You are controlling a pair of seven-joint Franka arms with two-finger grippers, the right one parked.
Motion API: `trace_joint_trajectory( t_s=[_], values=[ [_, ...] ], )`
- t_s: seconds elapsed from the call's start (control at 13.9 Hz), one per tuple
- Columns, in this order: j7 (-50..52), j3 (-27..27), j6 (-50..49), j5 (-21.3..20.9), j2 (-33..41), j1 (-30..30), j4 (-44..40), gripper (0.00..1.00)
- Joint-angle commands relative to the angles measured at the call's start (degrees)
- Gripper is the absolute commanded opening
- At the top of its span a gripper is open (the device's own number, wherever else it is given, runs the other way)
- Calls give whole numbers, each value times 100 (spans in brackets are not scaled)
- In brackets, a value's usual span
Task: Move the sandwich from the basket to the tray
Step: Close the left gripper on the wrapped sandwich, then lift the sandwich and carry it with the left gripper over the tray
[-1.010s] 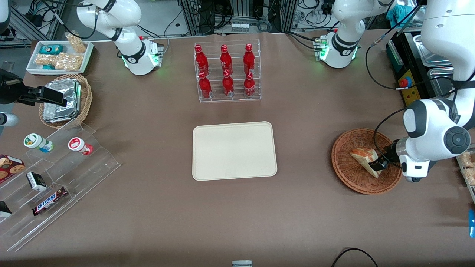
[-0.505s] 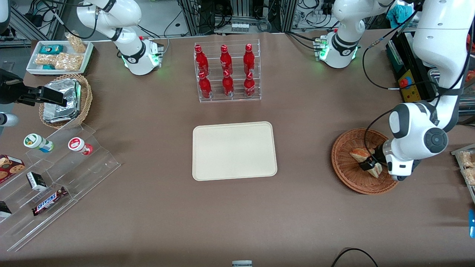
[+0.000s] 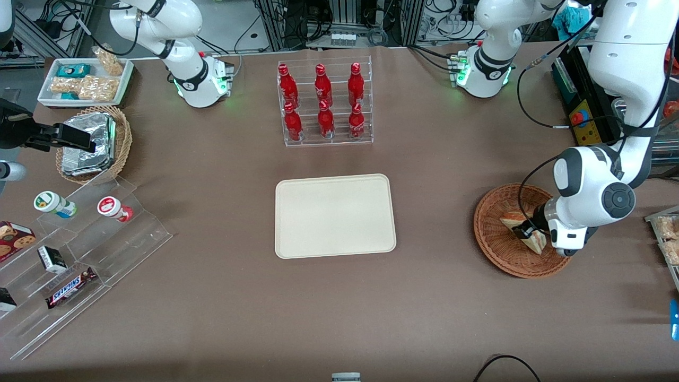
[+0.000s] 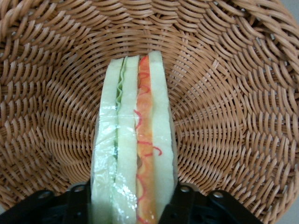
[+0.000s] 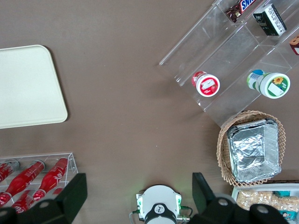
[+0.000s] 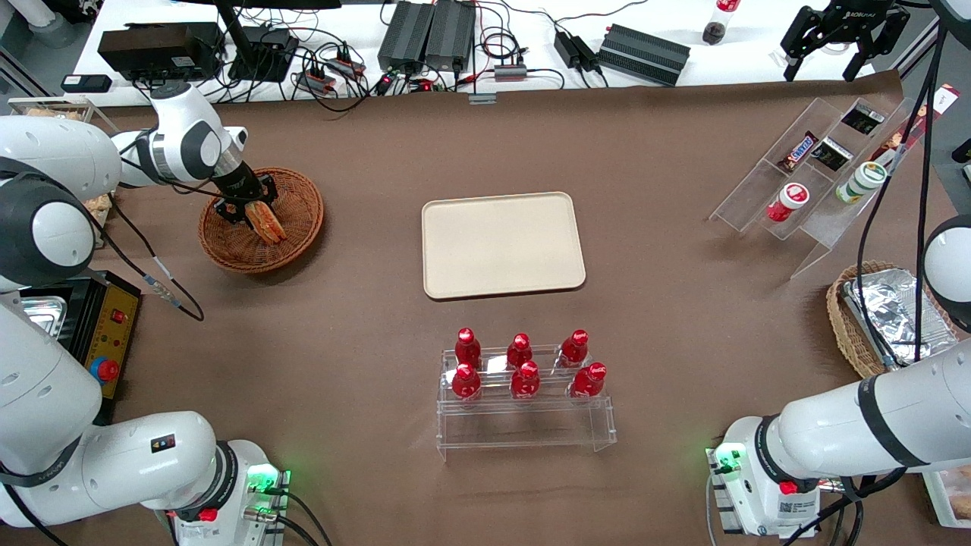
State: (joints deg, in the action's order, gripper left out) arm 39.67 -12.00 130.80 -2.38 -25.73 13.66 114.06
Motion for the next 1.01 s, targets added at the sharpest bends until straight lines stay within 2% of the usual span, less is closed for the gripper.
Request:
trace_joint_trajectory(
  t_s=[0.0, 0.29, 0.43, 0.58, 0.94],
  values=[
    [-82, -30, 16, 18, 120, 49, 46, 15],
    [-335, -188, -159, 18, 436, 22, -77, 14],
    [-565, -275, -816, 35, 612, -21, -409, 14],
    [-513, -652, -1292, 53, 718, -30, -726, 14],
    [-205, -760, -1996, -52, 622, -1065, -1377, 14]
  ],
)
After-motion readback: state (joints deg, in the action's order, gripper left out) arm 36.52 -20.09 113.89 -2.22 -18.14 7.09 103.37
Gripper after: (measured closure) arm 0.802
